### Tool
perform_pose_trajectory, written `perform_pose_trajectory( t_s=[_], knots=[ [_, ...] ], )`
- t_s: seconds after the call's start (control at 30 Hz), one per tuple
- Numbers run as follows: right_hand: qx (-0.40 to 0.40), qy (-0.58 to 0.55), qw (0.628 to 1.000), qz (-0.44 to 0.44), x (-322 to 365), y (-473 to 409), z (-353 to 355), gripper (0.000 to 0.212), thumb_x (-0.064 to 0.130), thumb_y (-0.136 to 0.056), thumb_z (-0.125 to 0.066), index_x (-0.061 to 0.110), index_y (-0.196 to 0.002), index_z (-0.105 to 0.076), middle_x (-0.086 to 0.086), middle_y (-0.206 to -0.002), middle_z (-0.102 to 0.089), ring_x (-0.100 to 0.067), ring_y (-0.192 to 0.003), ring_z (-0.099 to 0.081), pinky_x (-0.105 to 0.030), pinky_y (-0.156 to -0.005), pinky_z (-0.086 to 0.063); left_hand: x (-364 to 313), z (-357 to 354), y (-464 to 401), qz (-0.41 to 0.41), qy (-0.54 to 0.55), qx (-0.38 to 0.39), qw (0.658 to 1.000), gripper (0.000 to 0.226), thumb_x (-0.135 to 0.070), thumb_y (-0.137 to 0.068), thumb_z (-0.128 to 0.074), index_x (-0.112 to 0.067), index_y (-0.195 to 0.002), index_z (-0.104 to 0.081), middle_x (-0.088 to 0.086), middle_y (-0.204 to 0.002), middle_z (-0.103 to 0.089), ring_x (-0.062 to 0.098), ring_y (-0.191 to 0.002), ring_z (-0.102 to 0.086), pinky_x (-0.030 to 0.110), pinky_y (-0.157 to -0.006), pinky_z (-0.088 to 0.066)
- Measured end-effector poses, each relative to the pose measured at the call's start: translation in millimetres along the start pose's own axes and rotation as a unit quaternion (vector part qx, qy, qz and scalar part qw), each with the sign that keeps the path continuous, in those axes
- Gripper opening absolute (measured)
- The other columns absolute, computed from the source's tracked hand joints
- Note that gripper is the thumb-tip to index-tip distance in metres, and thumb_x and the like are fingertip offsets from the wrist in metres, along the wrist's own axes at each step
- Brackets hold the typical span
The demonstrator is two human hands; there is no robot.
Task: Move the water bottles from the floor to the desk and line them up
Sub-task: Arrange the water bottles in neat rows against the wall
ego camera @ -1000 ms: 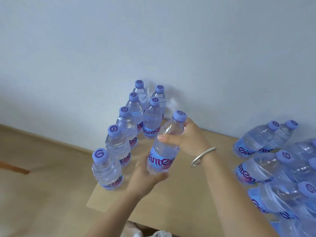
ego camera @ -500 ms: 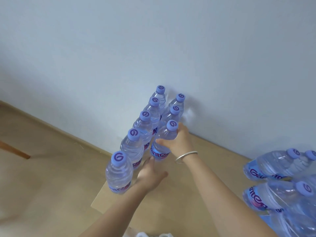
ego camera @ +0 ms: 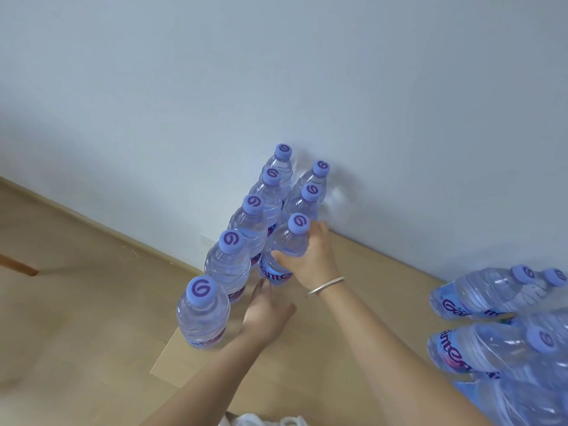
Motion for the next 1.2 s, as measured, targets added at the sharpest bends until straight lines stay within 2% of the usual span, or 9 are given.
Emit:
perform_pose_trajectory(
  t_s=[0.17,0.3,0.47,0.67,0.77,0.87,0.97,1.07,1.2],
  knots=[
    [-0.002,-0.017,1.0,0.009,-4.5,1.0,0.5,0.059,0.006,-0.058,-0.085,0.009,-0.11,-0.058,0.003,-0.1,-0.043,-0.002,-0.096,-0.045,0.004,-0.085,-0.03,-1.3,-2.6,-1.3,-0.018,-0.003,-0.006,1.0,0.065,-0.02,-0.087,-0.061,-0.014,-0.143,-0.028,-0.003,-0.146,-0.034,0.012,-0.123,-0.041,0.018,-0.092,-0.033],
    [0.002,-0.015,1.0,0.025,-6.7,-1.0,1.1,0.06,0.004,-0.058,-0.085,0.004,-0.111,-0.057,0.013,-0.098,-0.04,0.01,-0.092,-0.039,0.006,-0.084,-0.028,2.1,-4.0,-1.8,-0.016,-0.005,-0.004,1.0,0.079,-0.023,-0.089,-0.06,-0.013,-0.151,-0.013,0.0,-0.157,-0.015,0.014,-0.143,-0.018,0.021,-0.107,-0.023],
    [0.031,-0.017,0.999,0.015,-10.9,-4.4,0.3,0.06,0.008,-0.061,-0.084,0.008,-0.114,-0.055,0.0,-0.107,-0.042,0.01,-0.092,-0.039,0.005,-0.084,-0.028,3.4,-4.6,-3.1,-0.01,-0.003,-0.005,1.0,0.081,-0.024,-0.089,-0.059,-0.015,-0.152,-0.009,-0.002,-0.159,-0.009,0.012,-0.145,-0.011,0.022,-0.11,-0.019],
    [0.064,-0.019,0.998,0.005,-16.9,-6.1,-5.4,0.063,0.02,-0.062,-0.085,0.01,-0.117,-0.056,-0.001,-0.115,-0.046,0.007,-0.096,-0.041,-0.015,-0.092,-0.036,4.0,-6.8,-2.9,-0.012,-0.035,-0.012,0.999,0.082,-0.023,-0.089,-0.059,-0.015,-0.152,-0.007,-0.001,-0.159,-0.007,0.015,-0.144,-0.019,0.023,-0.104,-0.028],
    [0.068,-0.018,0.997,-0.016,-21.1,-4.9,-8.3,0.071,0.031,-0.06,-0.084,0.016,-0.122,-0.052,-0.004,-0.121,-0.051,-0.002,-0.106,-0.047,-0.025,-0.097,-0.042,1.2,-7.1,-0.5,-0.008,-0.054,-0.017,0.998,0.082,-0.022,-0.09,-0.058,-0.014,-0.152,-0.005,0.0,-0.159,-0.006,0.017,-0.143,-0.019,0.021,-0.098,-0.031],
    [0.044,-0.047,0.998,-0.018,-14.5,11.1,1.9,0.087,0.044,-0.064,-0.078,0.017,-0.136,-0.039,0.003,-0.129,-0.047,-0.008,-0.117,-0.045,-0.018,-0.101,-0.036,0.2,-13.7,5.0,-0.014,-0.056,-0.011,0.998,0.077,-0.019,-0.089,-0.058,-0.013,-0.151,-0.012,0.001,-0.157,-0.017,0.018,-0.138,-0.03,0.017,-0.087,-0.031],
    [0.016,-0.015,1.0,0.002,-7.9,38.1,27.0,0.073,0.054,-0.07,-0.062,0.009,-0.127,-0.05,-0.002,-0.119,-0.053,-0.014,-0.111,-0.047,-0.007,-0.092,-0.029,1.8,-33.1,14.5,-0.033,-0.092,0.029,0.995,0.07,-0.018,-0.09,-0.058,-0.007,-0.147,-0.019,0.004,-0.152,-0.026,0.019,-0.133,-0.035,0.017,-0.087,-0.031],
    [-0.054,0.058,0.997,0.011,-21.1,70.6,72.7,0.049,0.039,-0.074,-0.064,0.005,-0.108,-0.063,-0.009,-0.106,-0.058,-0.024,-0.102,-0.054,-0.01,-0.089,-0.03,-4.8,-60.3,25.0,-0.07,-0.148,0.077,0.984,0.071,-0.021,-0.091,-0.057,-0.01,-0.149,-0.017,0.001,-0.155,-0.02,0.018,-0.135,-0.034,0.019,-0.094,-0.032],
    [-0.223,0.168,0.958,-0.071,-55.4,111.8,172.7,0.03,0.015,-0.074,-0.07,0.0,-0.1,-0.065,-0.015,-0.097,-0.061,-0.034,-0.094,-0.056,-0.016,-0.083,-0.03,-22.8,-102.3,37.6,-0.115,-0.191,0.138,0.965,0.066,-0.02,-0.091,-0.057,-0.012,-0.147,-0.022,0.002,-0.153,-0.024,0.017,-0.135,-0.036,0.016,-0.095,-0.028]
  ],
)
Point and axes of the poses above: each hand's wrist, its own y-axis away from the middle knuckle, its own z-axis out of the back of the hand, x = y × z, the point moved 5 cm from there along -y, towards the middle knuckle
